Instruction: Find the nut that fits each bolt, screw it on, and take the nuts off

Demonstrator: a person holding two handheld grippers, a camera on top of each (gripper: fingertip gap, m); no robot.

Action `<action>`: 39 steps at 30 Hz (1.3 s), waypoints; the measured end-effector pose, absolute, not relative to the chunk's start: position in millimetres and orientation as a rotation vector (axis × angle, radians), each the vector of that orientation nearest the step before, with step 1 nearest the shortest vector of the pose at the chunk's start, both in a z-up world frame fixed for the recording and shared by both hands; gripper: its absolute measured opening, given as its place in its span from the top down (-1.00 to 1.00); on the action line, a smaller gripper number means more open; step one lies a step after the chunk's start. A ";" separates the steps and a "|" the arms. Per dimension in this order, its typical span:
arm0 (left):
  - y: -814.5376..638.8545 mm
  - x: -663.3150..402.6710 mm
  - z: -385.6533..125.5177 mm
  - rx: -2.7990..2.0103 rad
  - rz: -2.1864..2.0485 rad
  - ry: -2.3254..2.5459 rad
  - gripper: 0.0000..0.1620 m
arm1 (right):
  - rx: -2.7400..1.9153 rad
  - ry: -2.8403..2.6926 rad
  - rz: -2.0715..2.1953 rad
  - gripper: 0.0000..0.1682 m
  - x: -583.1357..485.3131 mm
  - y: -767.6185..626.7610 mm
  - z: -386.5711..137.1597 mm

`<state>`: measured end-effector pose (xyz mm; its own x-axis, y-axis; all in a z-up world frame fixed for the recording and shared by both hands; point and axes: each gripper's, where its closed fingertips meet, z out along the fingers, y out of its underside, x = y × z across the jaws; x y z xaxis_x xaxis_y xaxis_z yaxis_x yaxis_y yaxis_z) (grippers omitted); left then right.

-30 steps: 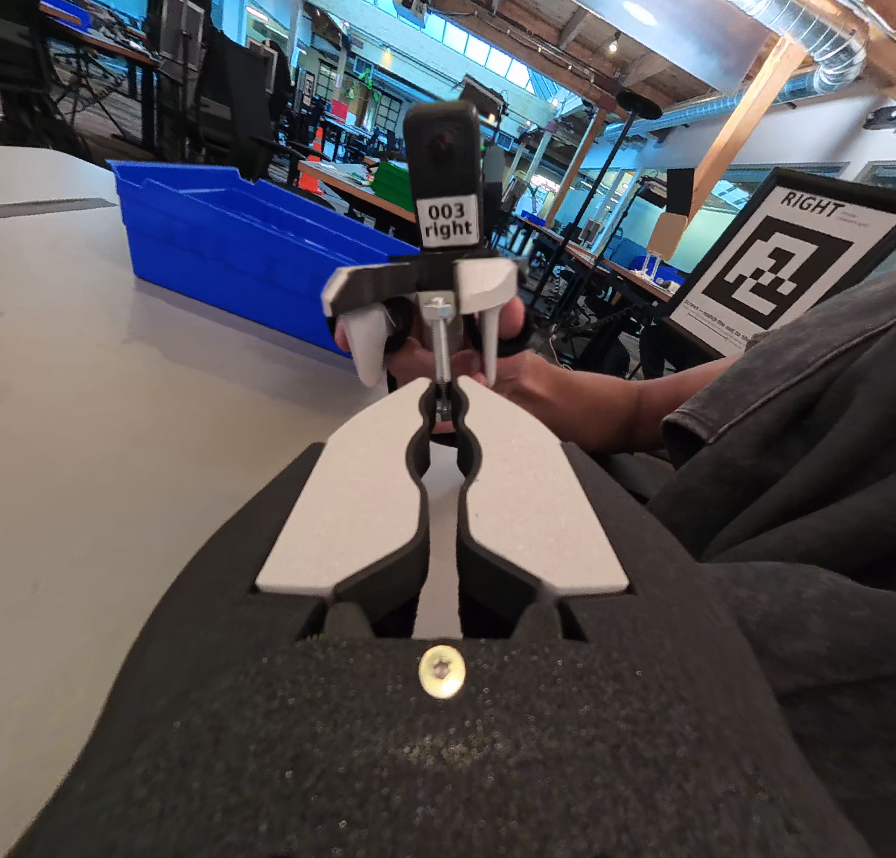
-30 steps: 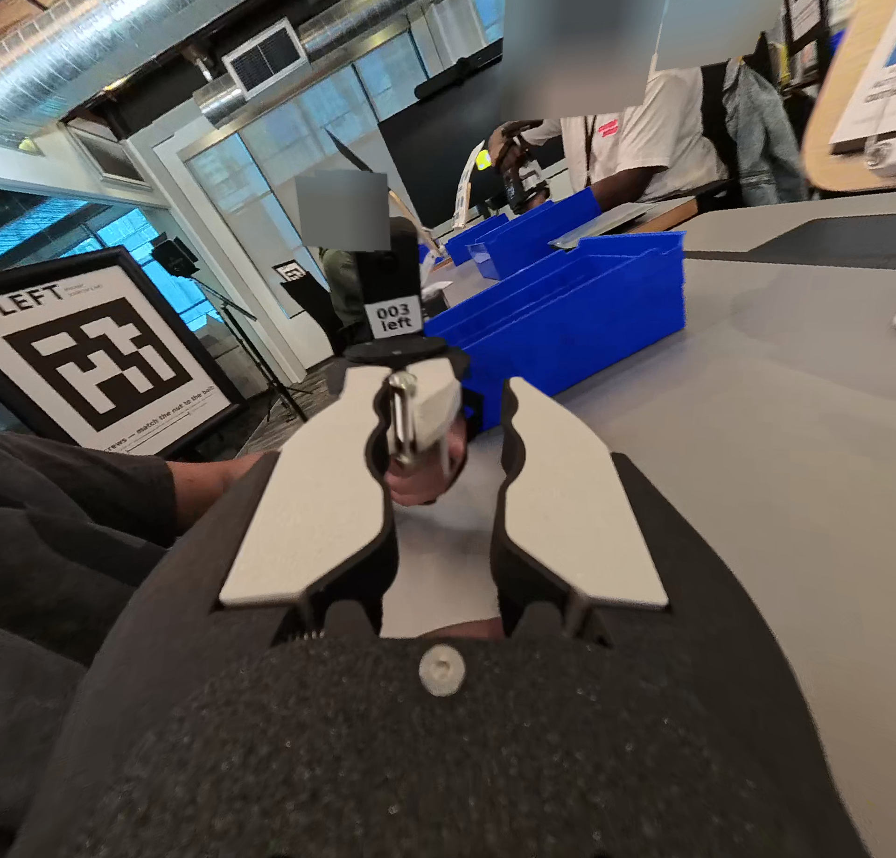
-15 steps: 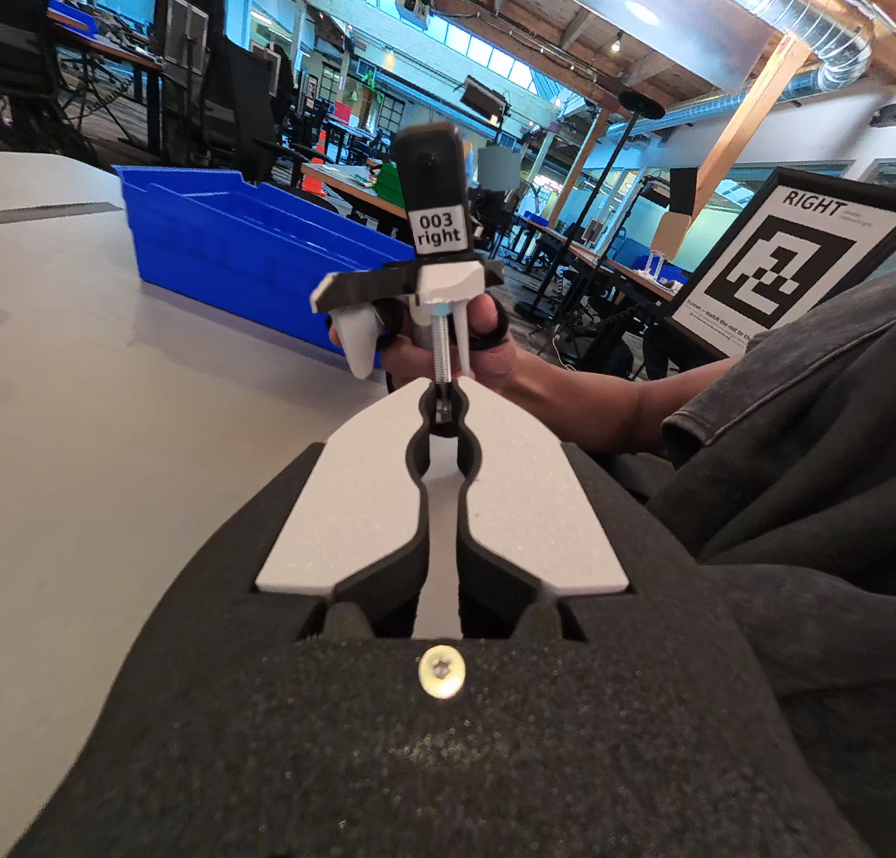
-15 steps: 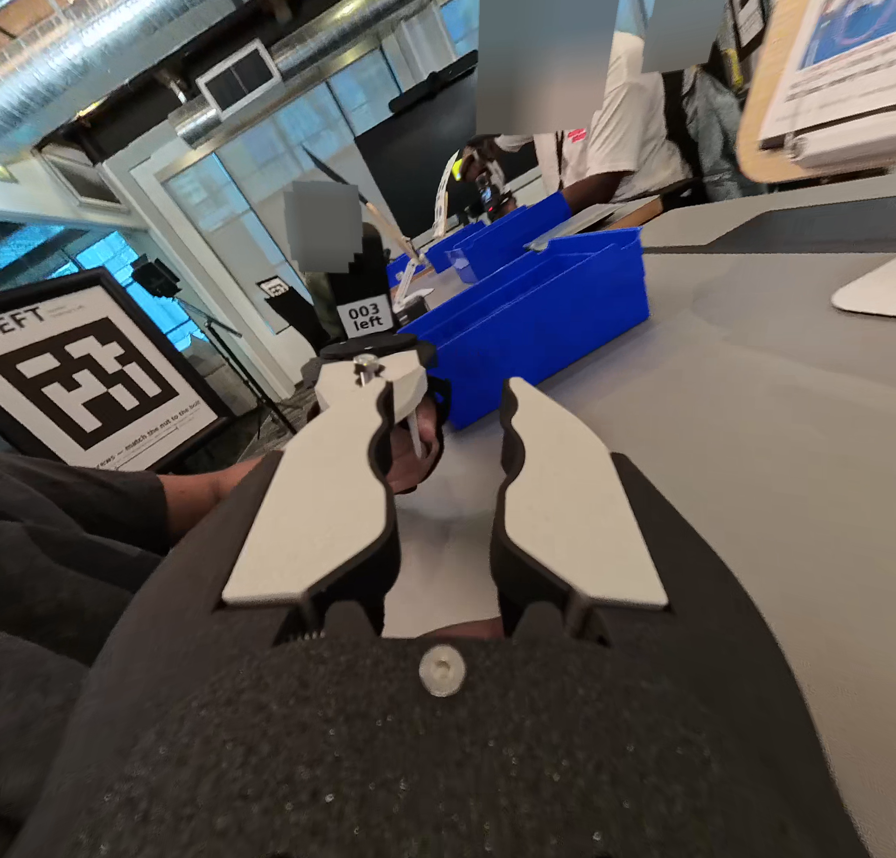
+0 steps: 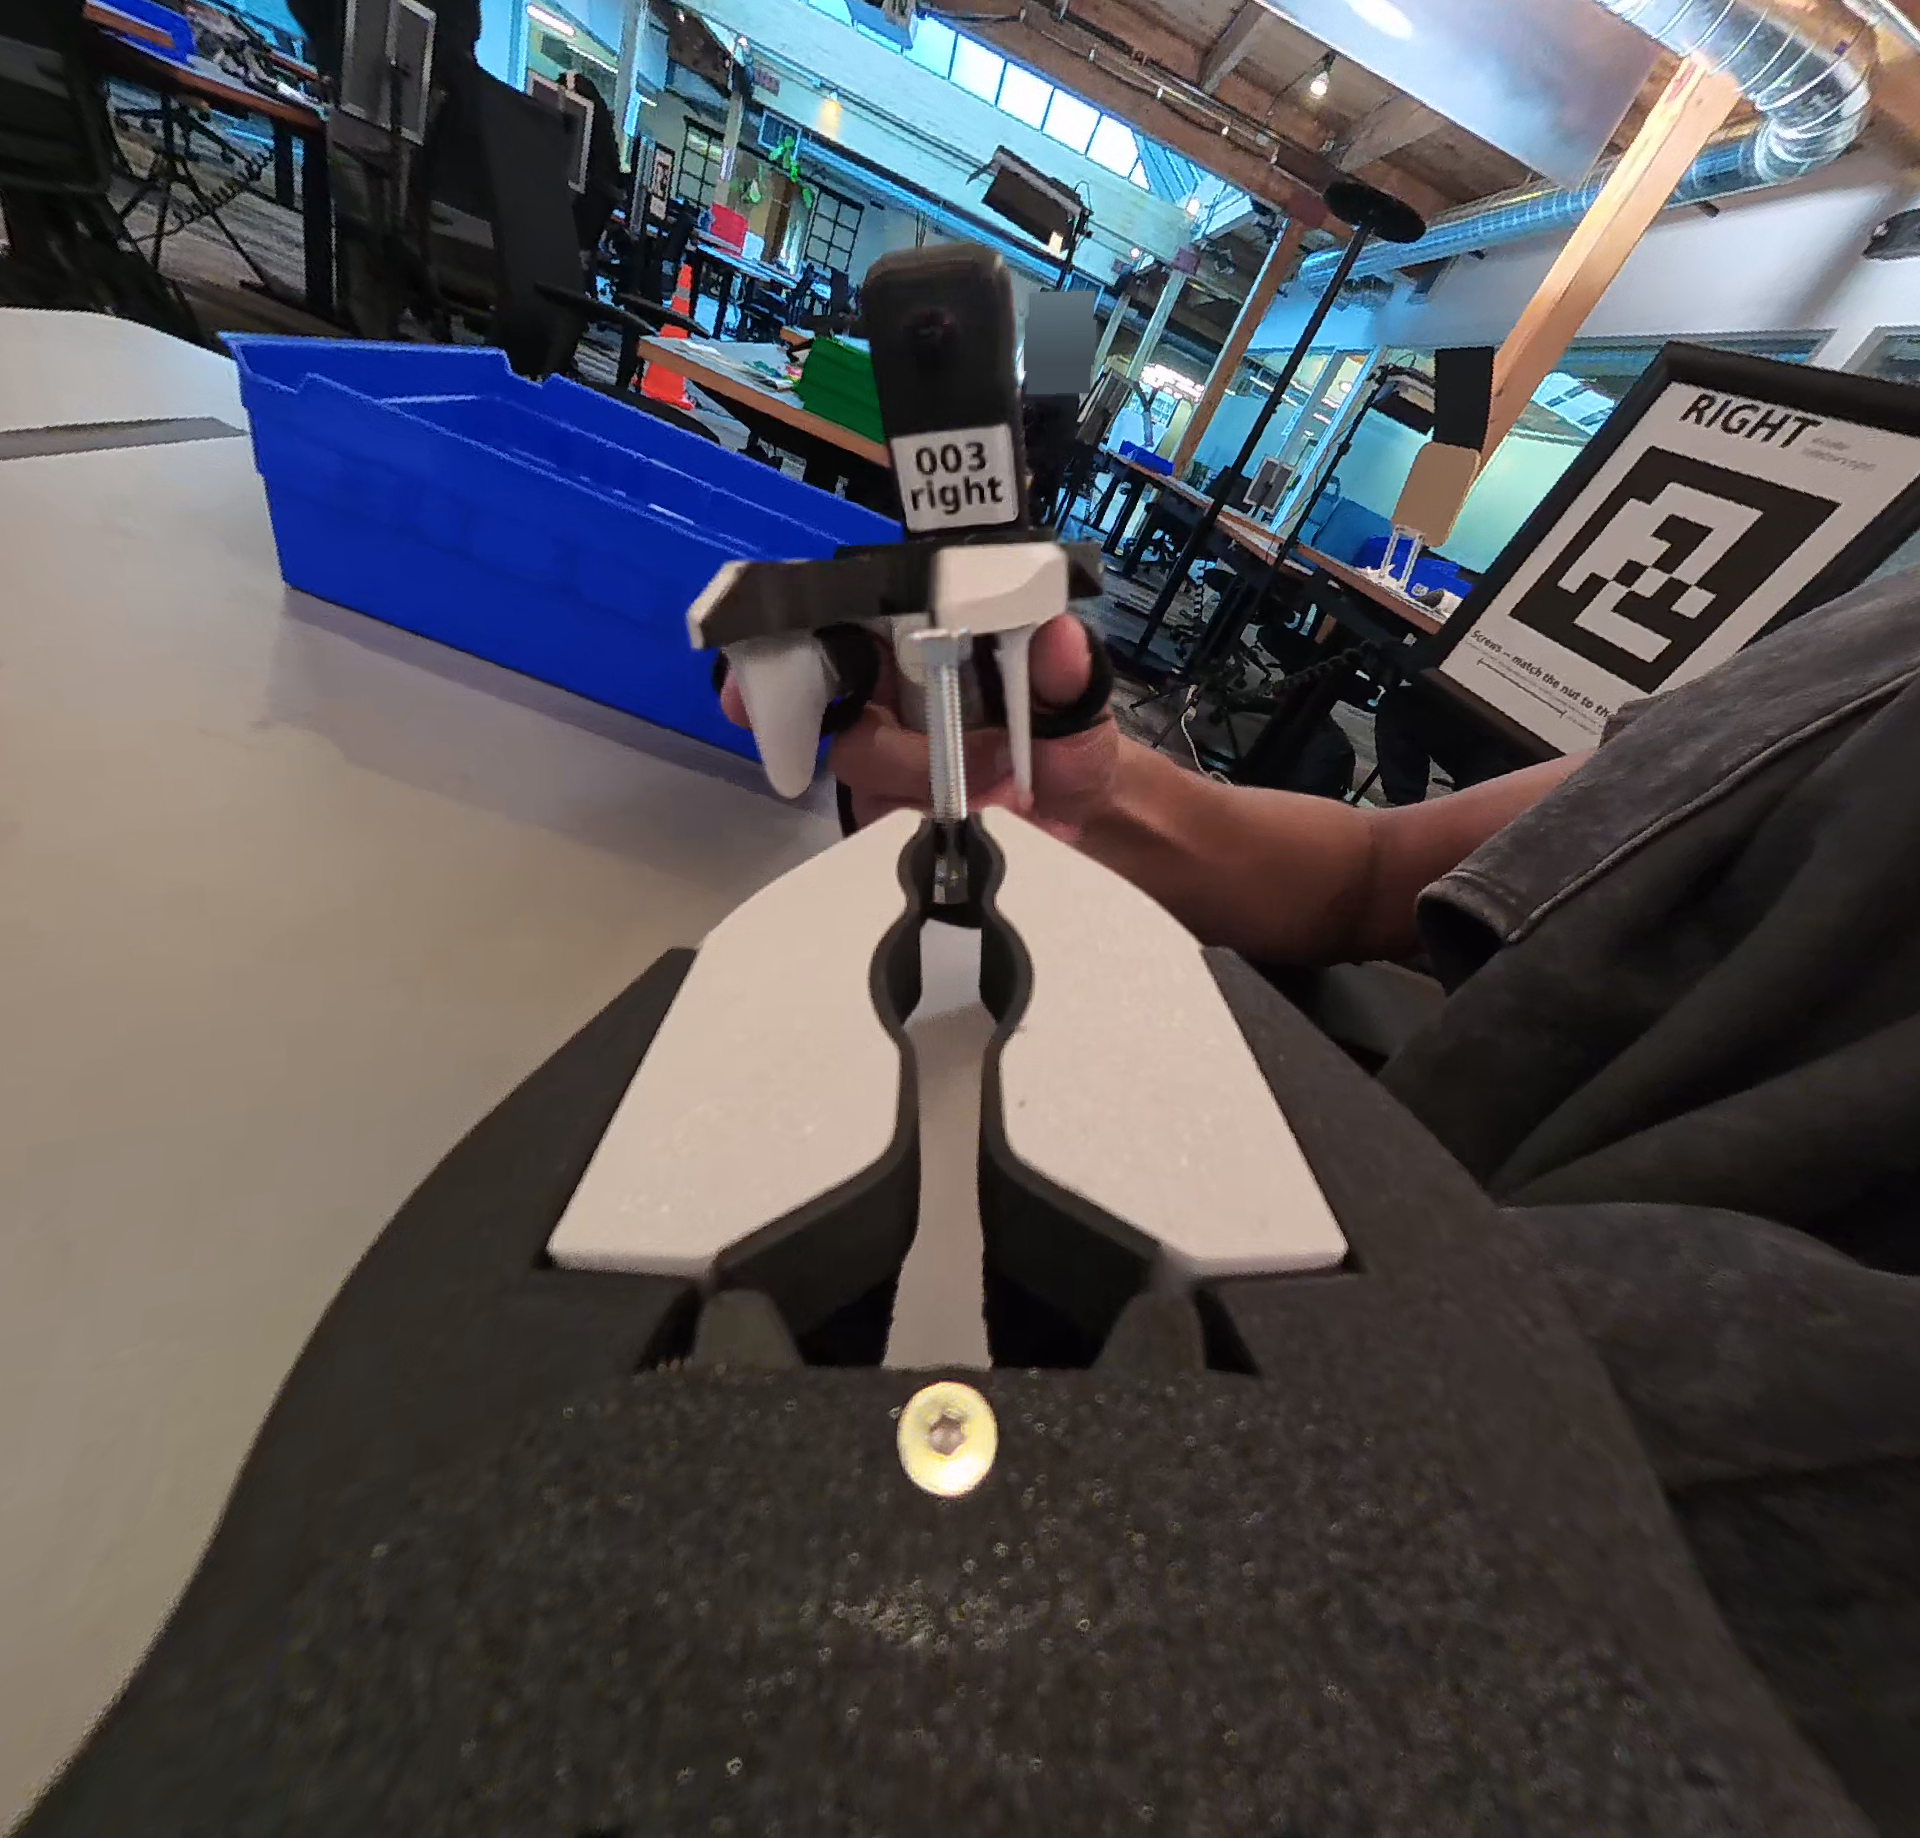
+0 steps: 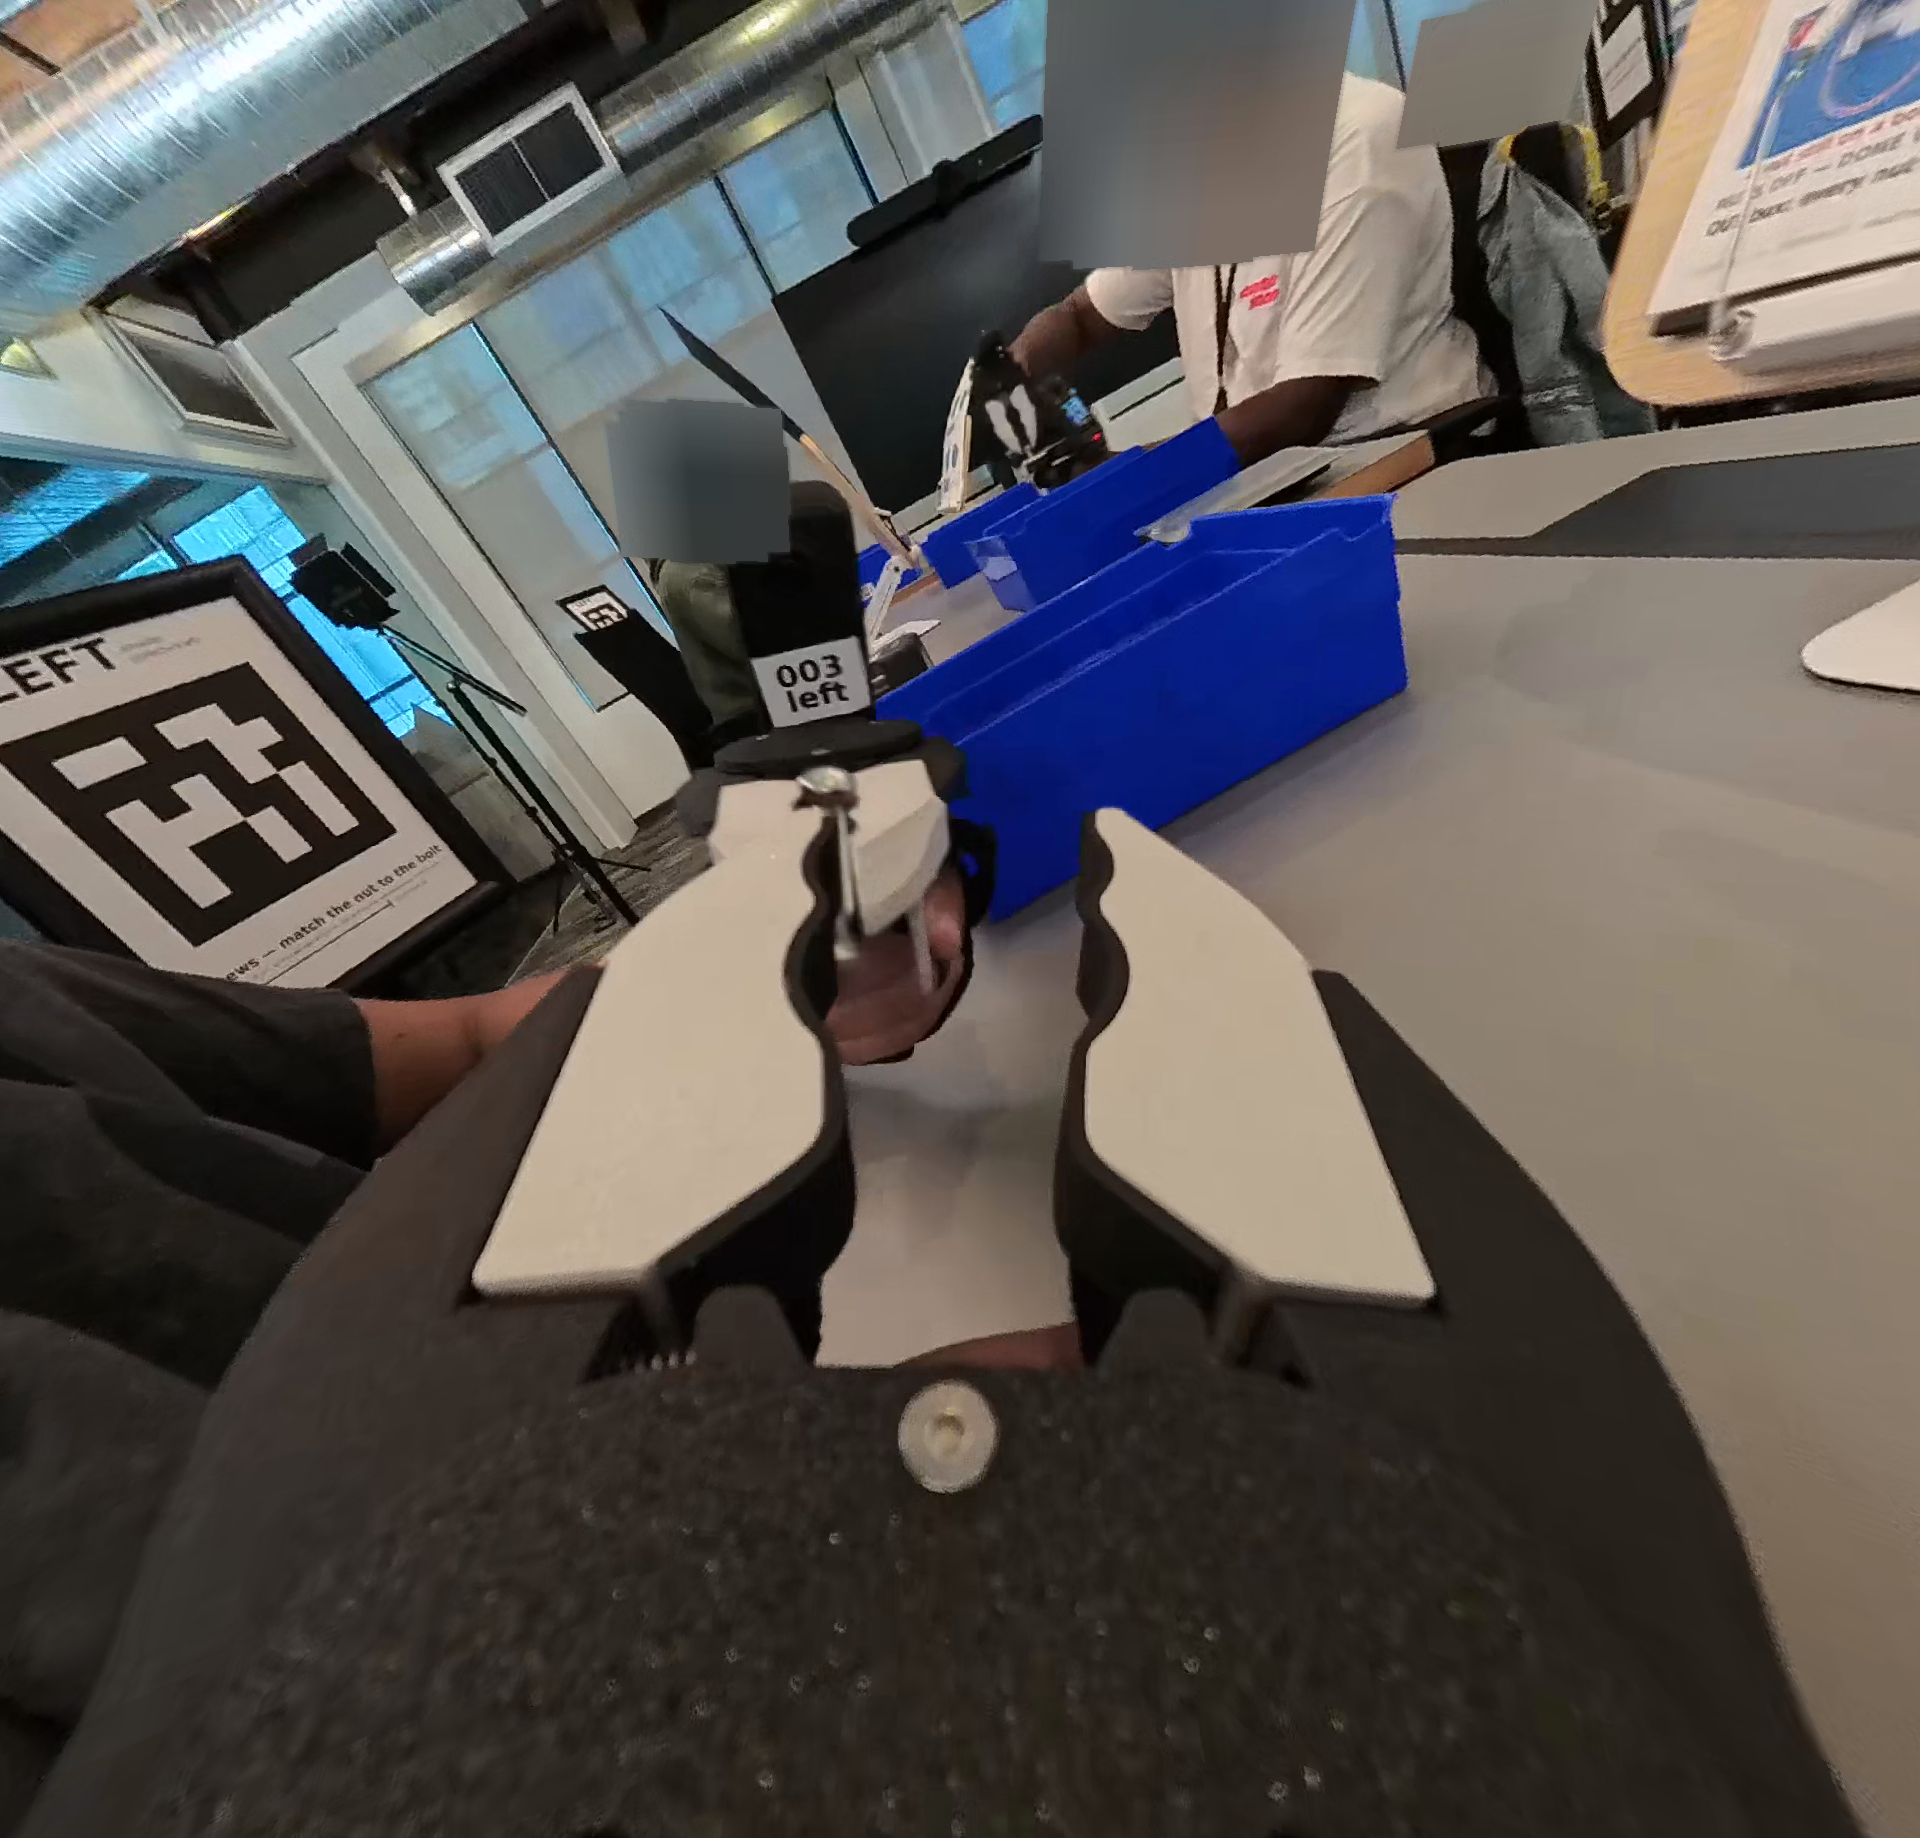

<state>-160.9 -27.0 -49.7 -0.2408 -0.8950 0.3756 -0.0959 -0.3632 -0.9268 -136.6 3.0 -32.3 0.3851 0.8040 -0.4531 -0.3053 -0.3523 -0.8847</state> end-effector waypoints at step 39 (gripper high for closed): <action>-53.4 -162.7 -73.5 -1.573 -1.962 1.429 0.94 | -1.377 -1.229 0.664 1.00 -150.2 -54.9 -63.1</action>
